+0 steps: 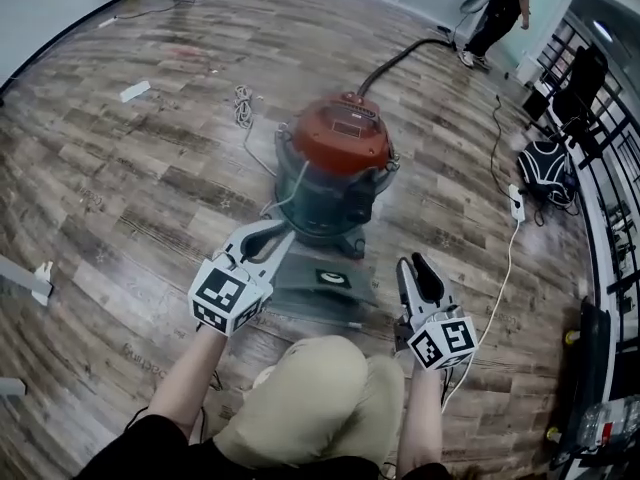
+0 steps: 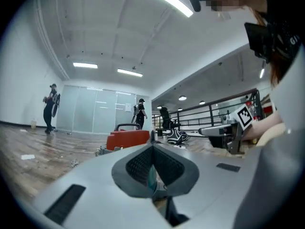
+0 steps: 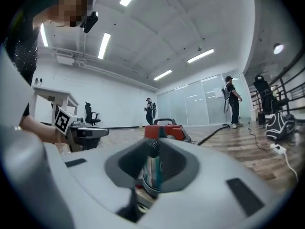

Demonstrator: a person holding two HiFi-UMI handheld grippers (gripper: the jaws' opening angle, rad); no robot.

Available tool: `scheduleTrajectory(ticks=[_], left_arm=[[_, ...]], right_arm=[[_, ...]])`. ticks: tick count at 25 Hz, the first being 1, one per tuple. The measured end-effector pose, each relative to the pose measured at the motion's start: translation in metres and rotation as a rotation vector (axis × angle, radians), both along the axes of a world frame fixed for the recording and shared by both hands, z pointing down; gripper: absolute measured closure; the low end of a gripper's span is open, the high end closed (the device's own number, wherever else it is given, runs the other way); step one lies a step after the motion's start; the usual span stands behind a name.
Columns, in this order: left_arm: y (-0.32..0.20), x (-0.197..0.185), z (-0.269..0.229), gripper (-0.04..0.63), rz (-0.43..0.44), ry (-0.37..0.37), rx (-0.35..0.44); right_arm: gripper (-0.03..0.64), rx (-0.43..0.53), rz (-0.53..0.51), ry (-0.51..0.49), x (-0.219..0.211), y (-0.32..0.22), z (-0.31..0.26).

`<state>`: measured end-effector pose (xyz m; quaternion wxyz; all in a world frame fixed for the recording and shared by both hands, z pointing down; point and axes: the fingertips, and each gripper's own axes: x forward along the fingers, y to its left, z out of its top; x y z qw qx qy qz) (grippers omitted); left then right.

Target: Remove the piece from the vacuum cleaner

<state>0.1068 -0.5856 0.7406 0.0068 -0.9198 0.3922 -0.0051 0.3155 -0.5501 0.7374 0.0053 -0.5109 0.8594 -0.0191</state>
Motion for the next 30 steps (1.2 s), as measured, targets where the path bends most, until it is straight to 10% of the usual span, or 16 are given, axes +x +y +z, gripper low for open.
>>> scheduleTrajectory(ticks=[1, 30], left_arm=[[0.004, -0.001, 0.002, 0.589, -0.002, -0.027, 0.006], [0.009, 0.016, 0.026, 0.589, 0.049, -0.123, -0.038]], right_arm=[[0.606, -0.006, -0.016, -0.002, -0.003, 0.002, 0.001], [0.607, -0.041, -0.087, 0.043, -0.013, -0.008, 0.018]])
